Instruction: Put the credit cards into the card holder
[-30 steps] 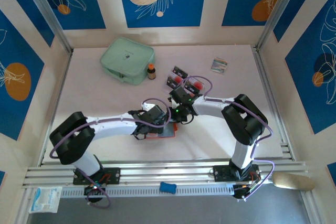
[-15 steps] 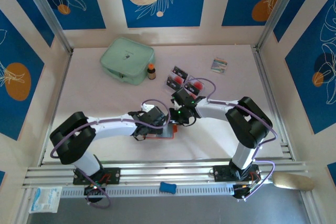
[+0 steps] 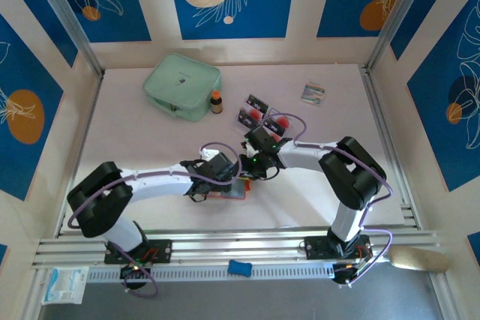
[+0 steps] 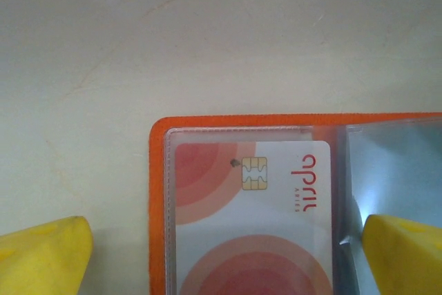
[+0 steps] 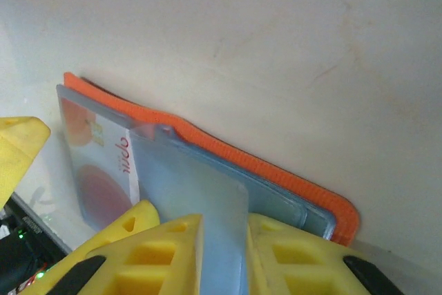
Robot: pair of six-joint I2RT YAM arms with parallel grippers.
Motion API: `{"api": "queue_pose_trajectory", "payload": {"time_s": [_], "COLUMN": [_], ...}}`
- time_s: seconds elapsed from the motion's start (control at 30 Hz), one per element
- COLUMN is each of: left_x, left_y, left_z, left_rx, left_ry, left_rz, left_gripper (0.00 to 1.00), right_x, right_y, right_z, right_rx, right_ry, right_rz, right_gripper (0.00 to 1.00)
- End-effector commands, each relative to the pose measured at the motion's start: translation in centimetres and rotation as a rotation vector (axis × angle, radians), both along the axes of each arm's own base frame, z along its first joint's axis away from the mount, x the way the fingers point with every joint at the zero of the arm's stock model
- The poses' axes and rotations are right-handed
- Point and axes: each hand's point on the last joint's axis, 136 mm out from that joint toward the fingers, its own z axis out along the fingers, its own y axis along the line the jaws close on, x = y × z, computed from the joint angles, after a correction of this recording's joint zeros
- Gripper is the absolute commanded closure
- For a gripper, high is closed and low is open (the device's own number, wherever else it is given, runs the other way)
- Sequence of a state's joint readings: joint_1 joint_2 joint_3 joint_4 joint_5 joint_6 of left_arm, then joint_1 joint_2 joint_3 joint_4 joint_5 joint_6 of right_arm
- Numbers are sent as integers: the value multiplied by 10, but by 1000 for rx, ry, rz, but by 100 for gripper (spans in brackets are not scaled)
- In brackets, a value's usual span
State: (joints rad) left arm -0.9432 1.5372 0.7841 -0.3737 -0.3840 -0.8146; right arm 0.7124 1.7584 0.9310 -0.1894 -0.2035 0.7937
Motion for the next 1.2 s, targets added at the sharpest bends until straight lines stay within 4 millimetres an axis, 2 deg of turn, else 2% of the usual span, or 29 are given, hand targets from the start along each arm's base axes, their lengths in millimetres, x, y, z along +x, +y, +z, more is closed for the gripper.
{"api": "queue_pose_trajectory", "payload": {"time_s": [0.0, 0.23, 0.37, 0.5, 0.83, 1.0, 1.17], "left_x": [-4, -2, -2, -4, -9, -14, -17], "left_y": [9, 15, 25, 36, 64, 76, 83], "left_z": [11, 36, 46, 52, 63, 59, 57], "left_rx": [6, -43, -67, -104, -150, -156, -149], "left_ry": [-22, -70, -90, -102, -119, -109, -95], "left_rz": [13, 32, 50, 71, 114, 138, 150], "left_gripper": [0, 0, 0, 0, 0, 0, 0], "right_x": [-2, -5, -6, -4, 0, 2, 5], "right_y": [14, 27, 39, 54, 96, 105, 102], "right_z": [16, 40, 46, 43, 22, 17, 30], "right_rx": [62, 80, 74, 58, 29, 27, 40], "right_ry": [22, -5, -10, -4, 42, 57, 41], "right_rz": [23, 39, 50, 57, 75, 81, 62], "right_gripper": [77, 76, 62, 53, 52, 47, 44]}}
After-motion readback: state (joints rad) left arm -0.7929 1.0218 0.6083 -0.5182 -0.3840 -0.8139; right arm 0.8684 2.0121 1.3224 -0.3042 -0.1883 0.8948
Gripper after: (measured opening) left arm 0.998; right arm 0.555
